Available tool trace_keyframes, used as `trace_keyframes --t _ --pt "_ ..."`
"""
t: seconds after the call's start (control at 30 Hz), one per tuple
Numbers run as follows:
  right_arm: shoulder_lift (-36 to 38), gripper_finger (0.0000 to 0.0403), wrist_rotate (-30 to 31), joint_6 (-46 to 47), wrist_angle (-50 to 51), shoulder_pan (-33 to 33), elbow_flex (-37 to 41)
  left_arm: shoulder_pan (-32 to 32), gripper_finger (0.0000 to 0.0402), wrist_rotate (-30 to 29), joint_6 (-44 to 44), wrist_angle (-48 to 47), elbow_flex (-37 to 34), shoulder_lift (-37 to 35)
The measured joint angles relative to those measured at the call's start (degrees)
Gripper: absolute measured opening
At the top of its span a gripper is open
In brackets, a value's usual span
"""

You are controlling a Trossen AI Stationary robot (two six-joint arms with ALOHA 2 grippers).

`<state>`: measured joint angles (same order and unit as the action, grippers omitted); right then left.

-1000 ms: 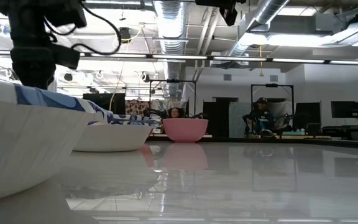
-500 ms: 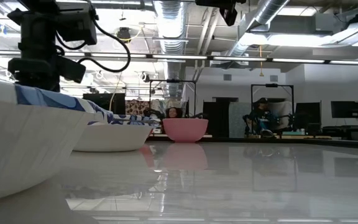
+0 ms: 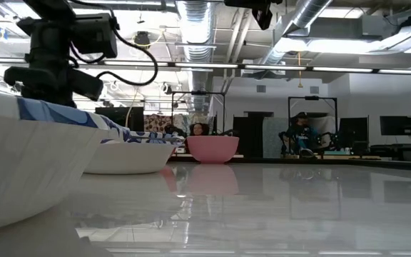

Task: Nest bowls inside each other by size order
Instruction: Stack the white patterned bowl on top of the white patterned bowl

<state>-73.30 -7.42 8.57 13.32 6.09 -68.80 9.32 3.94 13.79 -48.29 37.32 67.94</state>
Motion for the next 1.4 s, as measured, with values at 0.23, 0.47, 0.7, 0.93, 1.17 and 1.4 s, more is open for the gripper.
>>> trace_keyframes --t 0.23,0.47,0.7,0.93,1.17,1.4 --pt "0.0 0.0027 0.0 0.0 0.0 0.0 0.0 0.0 0.0093 0.3 12.0 -0.3 0.6 -0.6" --pt "0.0 0.0027 0.0 -0.9 0.1 0.0 0.0 -2.1 0.0071 1.6 12.0 -0.2 7.5 -4.5" --pt "0.0 0.0027 0.0 -1.5 3.0 0.0 0.0 -10.2 0.0069 6.2 13.8 -0.4 13.1 -8.6" --pt "0.0 0.0027 0.0 -1.5 5.5 0.0 0.0 -26.3 0.0069 3.6 21.1 -1.1 14.4 -9.7" --pt "0.0 0.0027 0.0 -1.5 6.0 0.4 0.0 -39.5 0.0078 -1.0 29.9 0.0 14.4 -7.4" --pt "0.0 0.0027 0.0 -1.6 5.9 1.8 0.0 -44.9 0.0122 -1.5 32.4 4.9 14.1 -5.7"
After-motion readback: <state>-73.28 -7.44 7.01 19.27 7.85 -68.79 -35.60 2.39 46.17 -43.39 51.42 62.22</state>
